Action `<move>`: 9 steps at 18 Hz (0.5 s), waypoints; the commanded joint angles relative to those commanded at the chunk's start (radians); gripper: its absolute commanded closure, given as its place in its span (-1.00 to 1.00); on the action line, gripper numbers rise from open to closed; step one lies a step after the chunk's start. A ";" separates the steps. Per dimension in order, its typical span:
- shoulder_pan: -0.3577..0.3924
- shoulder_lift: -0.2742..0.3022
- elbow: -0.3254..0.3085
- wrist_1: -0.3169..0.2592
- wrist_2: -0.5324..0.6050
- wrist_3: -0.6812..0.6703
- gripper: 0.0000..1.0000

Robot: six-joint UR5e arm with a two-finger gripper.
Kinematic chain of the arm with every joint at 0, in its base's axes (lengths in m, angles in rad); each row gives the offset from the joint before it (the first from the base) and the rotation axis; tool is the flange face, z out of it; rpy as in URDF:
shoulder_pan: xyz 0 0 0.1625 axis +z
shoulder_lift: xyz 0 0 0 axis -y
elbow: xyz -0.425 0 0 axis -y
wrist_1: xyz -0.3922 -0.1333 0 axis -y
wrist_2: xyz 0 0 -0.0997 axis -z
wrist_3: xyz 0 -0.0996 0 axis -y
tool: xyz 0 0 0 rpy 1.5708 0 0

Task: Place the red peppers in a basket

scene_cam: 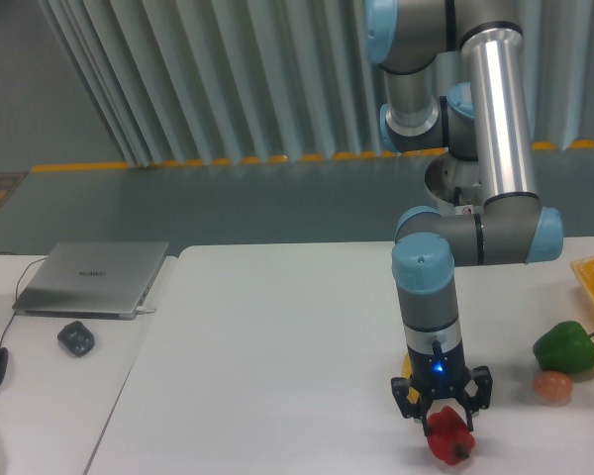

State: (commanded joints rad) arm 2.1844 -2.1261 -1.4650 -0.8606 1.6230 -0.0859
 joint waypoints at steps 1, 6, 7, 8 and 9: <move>-0.002 0.002 0.002 0.000 -0.003 0.000 0.35; 0.024 0.055 0.011 -0.003 -0.072 0.002 0.35; 0.031 0.064 0.008 -0.005 -0.098 0.003 0.36; 0.032 0.075 0.000 -0.006 -0.112 0.012 0.40; 0.041 0.083 -0.002 -0.009 -0.117 0.021 0.46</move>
State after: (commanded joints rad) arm 2.2257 -2.0433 -1.4665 -0.8697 1.5064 -0.0645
